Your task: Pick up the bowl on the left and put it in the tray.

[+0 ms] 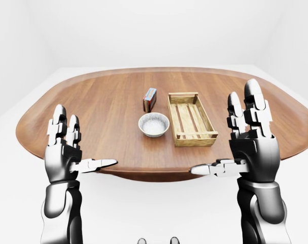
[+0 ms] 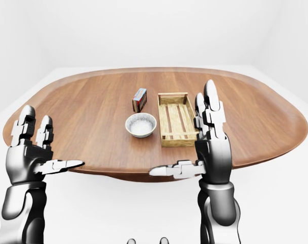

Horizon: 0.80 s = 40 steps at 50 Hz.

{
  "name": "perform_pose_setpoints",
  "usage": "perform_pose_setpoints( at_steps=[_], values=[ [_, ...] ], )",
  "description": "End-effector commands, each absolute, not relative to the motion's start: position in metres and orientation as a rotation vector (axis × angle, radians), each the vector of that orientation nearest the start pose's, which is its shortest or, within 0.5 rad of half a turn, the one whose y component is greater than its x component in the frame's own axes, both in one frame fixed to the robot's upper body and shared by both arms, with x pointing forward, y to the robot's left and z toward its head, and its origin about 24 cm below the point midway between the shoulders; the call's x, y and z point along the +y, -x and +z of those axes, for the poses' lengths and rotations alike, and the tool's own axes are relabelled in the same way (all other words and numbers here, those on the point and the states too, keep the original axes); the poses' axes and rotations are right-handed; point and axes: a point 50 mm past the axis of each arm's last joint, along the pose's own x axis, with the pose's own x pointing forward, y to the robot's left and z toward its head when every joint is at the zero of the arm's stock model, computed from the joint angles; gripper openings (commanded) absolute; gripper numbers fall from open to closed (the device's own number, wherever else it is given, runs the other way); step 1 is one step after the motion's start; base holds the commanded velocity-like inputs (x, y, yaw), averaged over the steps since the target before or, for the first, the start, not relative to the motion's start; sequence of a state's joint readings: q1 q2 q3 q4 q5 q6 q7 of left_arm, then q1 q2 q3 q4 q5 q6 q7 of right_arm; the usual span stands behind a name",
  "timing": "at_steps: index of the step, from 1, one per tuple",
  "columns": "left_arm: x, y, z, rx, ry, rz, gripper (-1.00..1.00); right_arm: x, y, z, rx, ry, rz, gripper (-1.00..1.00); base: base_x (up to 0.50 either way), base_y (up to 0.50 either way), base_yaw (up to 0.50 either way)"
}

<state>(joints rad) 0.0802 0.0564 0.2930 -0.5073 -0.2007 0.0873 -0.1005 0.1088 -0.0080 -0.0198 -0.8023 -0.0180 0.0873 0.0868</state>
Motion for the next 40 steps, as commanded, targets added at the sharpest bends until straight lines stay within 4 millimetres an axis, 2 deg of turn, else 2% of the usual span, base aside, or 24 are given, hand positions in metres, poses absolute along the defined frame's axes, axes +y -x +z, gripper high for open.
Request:
perform_pose_setpoints(
  at_steps=[1, 37, 40],
  values=[
    [0.2174, -0.2126, 0.1384, -0.382, 0.042, 0.138, 1.0, -0.1539, -0.189, 0.1841, -0.594, 0.065, 0.034, 1.0, 0.5, 0.0, 0.0],
    [0.2172, -0.2113, 0.138, -0.382, 0.043, 0.134, 1.0, -0.1527, -0.1889, 0.179, -0.566, 0.086, 0.041, 1.0, 0.5, 0.0, 0.0],
    [0.2172, -0.2116, 0.1375, -0.379, 0.043, 0.134, 1.0, -0.153, -0.1904, 0.1794, -0.569, 0.08, 0.032, 1.0, 0.2, 0.0, 0.0]
  ],
)
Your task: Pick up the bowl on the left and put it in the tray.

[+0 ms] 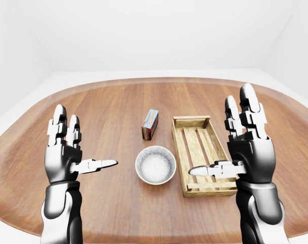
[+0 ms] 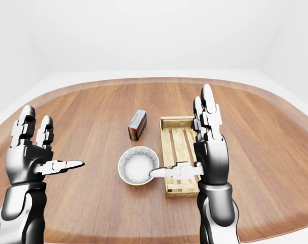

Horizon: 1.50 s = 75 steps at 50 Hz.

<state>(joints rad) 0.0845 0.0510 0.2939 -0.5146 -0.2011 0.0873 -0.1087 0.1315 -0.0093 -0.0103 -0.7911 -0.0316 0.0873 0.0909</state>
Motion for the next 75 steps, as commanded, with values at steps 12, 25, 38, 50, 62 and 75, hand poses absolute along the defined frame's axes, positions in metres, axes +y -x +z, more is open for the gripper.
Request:
perform_pose_setpoints(
  at_steps=[12, 25, 38, 50, 62, 75],
  values=[
    [0.218, -0.209, 0.138, -0.384, 0.045, 0.132, 1.0, -0.145, -0.188, 0.192, -0.632, 0.168, 0.065, 1.0, 0.0, 0.0, 0.0],
    [0.219, -0.209, 0.139, -0.389, 0.047, 0.134, 1.0, -0.124, -0.195, 0.18, -0.572, 0.389, 0.176, 1.0, 0.0, 0.0, 0.0],
    [0.221, -0.209, 0.138, -0.385, 0.061, 0.144, 1.0, -0.105, -0.204, 0.145, -0.406, 0.584, 0.277, 1.0, 0.0, 0.0, 0.0],
    [0.216, -0.207, 0.136, -0.378, 0.07, 0.131, 1.0, -0.087, -0.196, 0.099, -0.204, 0.744, 0.444, 1.0, 0.0, 0.0, 0.0],
    [0.218, -0.205, 0.14, -0.397, 0.067, 0.133, 1.0, -0.084, -0.195, 0.093, -0.173, 0.781, 0.469, 1.0, 0.0, 0.0, 0.0],
    [0.219, -0.204, 0.138, -0.391, 0.072, 0.134, 1.0, -0.077, -0.194, 0.079, -0.132, 0.798, 0.499, 1.0, 0.0, 0.0, 0.0]
  ],
)
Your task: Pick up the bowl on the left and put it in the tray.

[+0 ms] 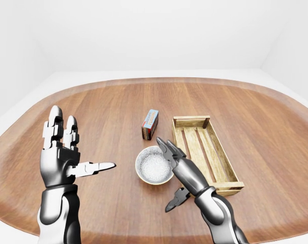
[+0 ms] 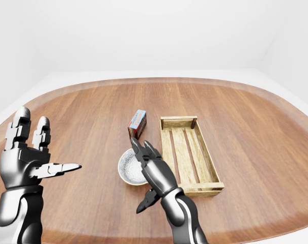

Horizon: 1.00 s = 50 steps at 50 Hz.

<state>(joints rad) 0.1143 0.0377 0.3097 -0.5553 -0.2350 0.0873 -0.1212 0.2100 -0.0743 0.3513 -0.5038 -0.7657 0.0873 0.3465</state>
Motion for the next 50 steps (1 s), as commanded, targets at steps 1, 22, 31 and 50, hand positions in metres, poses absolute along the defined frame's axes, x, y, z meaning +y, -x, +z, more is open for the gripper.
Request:
perform_pose_setpoints(
  at_steps=[1, 22, 31, 50],
  values=[
    [0.219, -0.204, 0.139, -0.395, 0.071, 0.135, 1.0, -0.076, -0.194, 0.078, -0.13, 0.81, 0.498, 1.0, 0.0, 0.0, 0.0],
    [0.219, -0.202, 0.139, -0.394, 0.07, 0.133, 1.0, -0.081, -0.204, 0.058, -0.033, 0.924, 0.501, 1.0, 0.0, 0.0, 0.0],
    [0.22, -0.202, 0.137, -0.387, 0.073, 0.134, 1.0, -0.084, -0.211, 0.046, 0.028, 0.935, 0.515, 1.0, 0.0, 0.0, 0.0],
    [0.218, -0.202, 0.138, -0.391, 0.07, 0.133, 1.0, -0.089, -0.222, 0.02, 0.142, 0.931, 0.534, 1.0, 0.0, 0.0, 0.0]
  ],
)
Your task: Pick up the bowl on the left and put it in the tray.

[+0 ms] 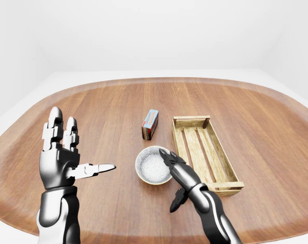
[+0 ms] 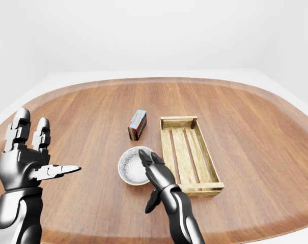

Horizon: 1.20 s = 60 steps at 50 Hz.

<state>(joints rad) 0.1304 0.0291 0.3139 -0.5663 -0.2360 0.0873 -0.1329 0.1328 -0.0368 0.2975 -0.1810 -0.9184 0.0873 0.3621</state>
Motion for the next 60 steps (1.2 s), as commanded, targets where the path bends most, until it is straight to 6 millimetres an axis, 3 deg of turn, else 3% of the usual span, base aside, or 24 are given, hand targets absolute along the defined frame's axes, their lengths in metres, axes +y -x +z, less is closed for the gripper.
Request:
perform_pose_setpoints(
  at_steps=[1, 60],
  values=[
    [0.218, -0.202, 0.138, -0.391, 0.071, 0.133, 1.0, -0.088, -0.223, 0.018, 0.152, 0.936, 0.541, 1.0, 0.0, 0.0, 0.0],
    [0.217, -0.205, 0.13, -0.352, 0.078, 0.131, 1.0, -0.077, -0.246, 0.005, 0.226, 0.997, 0.619, 1.0, 0.0, 0.0, 0.0]
  ],
)
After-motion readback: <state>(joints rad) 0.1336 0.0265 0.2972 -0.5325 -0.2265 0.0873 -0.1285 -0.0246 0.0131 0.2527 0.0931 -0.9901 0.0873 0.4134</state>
